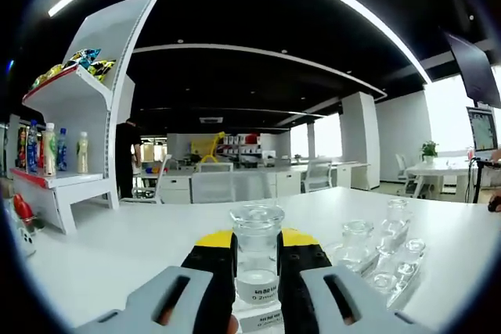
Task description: Identify the label on the chemical reagent bottle, grasp the chemical reagent bottle, and place it in the designated position on the reagent rack
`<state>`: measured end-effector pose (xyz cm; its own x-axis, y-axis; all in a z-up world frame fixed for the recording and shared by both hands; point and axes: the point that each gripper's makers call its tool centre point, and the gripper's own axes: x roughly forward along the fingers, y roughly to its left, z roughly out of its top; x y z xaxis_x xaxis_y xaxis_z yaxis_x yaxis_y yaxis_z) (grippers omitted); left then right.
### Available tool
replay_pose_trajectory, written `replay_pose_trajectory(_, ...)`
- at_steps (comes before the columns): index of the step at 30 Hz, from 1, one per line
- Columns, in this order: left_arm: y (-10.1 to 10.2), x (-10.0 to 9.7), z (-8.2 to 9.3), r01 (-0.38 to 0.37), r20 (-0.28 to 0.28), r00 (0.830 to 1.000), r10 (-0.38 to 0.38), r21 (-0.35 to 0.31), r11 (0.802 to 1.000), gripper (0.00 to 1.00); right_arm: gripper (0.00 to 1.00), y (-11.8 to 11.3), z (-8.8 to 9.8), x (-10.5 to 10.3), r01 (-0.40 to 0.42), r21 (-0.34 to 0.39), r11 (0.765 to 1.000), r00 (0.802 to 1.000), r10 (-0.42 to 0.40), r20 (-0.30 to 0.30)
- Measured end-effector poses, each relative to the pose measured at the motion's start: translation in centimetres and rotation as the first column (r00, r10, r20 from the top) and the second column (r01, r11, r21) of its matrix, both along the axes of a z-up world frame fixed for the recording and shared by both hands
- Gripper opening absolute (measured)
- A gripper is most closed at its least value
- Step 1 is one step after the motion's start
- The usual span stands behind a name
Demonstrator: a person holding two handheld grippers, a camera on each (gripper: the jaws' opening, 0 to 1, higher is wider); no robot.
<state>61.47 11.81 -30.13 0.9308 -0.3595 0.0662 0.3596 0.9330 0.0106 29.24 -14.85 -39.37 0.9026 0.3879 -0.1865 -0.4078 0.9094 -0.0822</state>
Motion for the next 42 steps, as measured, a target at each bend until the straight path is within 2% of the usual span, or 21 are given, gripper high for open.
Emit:
replay_pose_trajectory(10,-0.3,0.3,-1.0,-0.008,-0.014,1.000,0.009,0.009,1.000,0.20,0.31,-0.4,-0.5,-0.2,0.010,0.007,1.000,1.000,-0.010,-0.009)
replay_pose_trajectory(17,-0.4,0.3,-1.0,-0.014,-0.007,1.000,0.014,0.018,1.000,0.20,0.31,-0.7,-0.8,0.6,0.017,0.023,1.000,1.000,-0.016,-0.009)
replay_pose_trajectory(23,-0.4,0.3,-1.0,-0.020,-0.004,1.000,0.020,0.017,1.000,0.20,0.31,-0.5,-0.9,1.0,0.015,0.033,0.999,1.000,-0.015,-0.006)
replay_pose_trajectory(30,-0.3,0.5,-2.1,-0.026,-0.018,0.999,0.026,0.024,0.999,0.20,0.31,-0.3,-0.6,1.2,0.013,0.033,0.999,1.000,-0.013,-0.001)
replay_pose_trajectory(42,-0.4,0.6,-2.6,-0.027,-0.022,0.999,0.027,0.022,0.999,0.20,0.31,-0.2,-0.6,1.8,0.014,0.034,0.999,1.000,-0.014,-0.002)
